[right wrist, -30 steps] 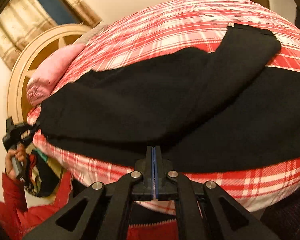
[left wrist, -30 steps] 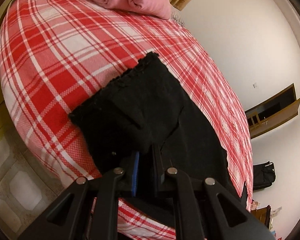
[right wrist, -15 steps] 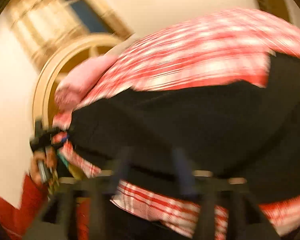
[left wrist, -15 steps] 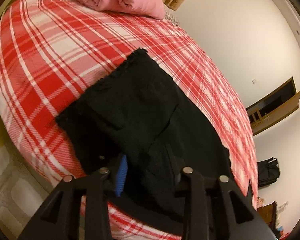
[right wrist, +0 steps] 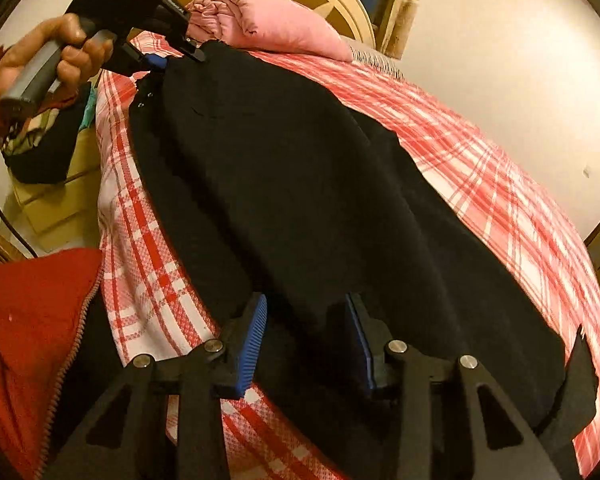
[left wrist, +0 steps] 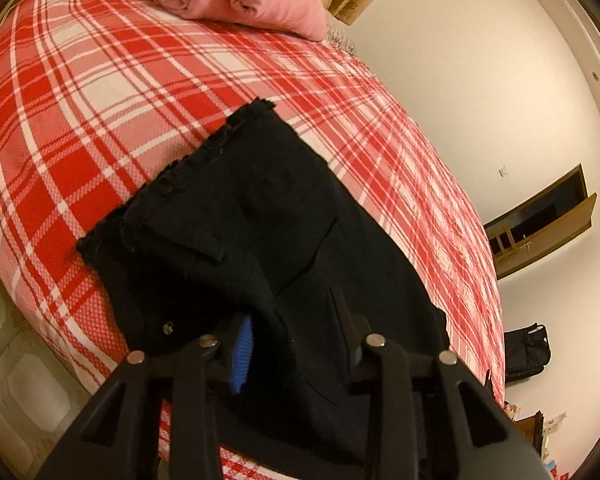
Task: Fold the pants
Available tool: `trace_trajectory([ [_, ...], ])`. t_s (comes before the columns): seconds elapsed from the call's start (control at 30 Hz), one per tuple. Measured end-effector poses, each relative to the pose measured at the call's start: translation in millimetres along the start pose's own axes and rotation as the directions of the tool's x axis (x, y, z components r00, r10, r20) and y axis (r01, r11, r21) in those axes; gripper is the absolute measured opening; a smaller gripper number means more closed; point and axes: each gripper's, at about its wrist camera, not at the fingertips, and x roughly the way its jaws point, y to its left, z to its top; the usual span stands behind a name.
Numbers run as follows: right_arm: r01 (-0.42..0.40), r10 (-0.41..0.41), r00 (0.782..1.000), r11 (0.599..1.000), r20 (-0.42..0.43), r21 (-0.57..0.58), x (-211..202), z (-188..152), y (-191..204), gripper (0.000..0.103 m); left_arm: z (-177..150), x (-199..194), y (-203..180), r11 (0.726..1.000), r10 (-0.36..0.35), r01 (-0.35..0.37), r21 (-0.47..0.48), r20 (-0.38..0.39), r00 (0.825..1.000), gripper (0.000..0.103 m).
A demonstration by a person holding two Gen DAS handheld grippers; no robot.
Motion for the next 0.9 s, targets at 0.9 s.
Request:
trace_trajectory([
  [0.9, -0.216, 0.218, 0.975, 0.975, -0.05, 0.044, -14.1, -6.7, 5.5, 0.032, -21.4, 2.1, 35.0, 0.977, 0.207, -0.205, 0.058, -0.018, 0.978, 0.021],
])
